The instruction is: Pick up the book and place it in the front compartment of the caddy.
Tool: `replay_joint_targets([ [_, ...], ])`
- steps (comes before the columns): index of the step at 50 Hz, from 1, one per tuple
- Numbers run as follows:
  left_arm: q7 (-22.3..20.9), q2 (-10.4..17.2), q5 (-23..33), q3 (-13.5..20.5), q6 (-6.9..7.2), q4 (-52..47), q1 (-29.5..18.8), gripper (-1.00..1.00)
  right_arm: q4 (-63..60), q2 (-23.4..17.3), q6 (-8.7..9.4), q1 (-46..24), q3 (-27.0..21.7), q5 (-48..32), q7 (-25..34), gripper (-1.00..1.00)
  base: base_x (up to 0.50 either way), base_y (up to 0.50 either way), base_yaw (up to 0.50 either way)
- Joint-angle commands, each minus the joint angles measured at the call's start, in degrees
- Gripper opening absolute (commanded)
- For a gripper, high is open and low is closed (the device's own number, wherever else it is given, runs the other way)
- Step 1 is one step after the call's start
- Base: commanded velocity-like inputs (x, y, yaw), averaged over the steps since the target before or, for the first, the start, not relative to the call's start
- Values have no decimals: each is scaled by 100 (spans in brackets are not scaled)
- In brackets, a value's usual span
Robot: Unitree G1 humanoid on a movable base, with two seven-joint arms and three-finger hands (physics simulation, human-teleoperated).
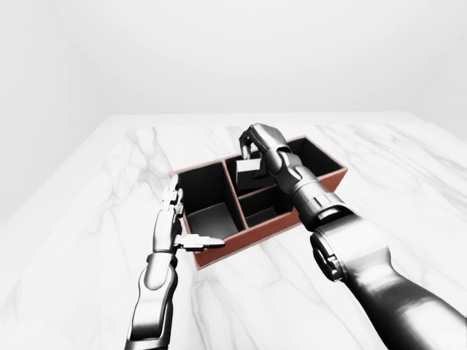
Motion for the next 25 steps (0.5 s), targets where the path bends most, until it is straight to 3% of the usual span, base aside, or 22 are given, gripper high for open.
replay_joint_targets([
  [1, 1, 1, 7, 6, 0, 51, -12, 99, -124, 14, 0, -85, -135, -138, -173, -100, 0, 0, 0],
  [25, -1, -2, 8, 1, 0, -59, 33, 99, -143, 62, 0, -33, -87, -203, -332, -100, 0, 0, 0],
])
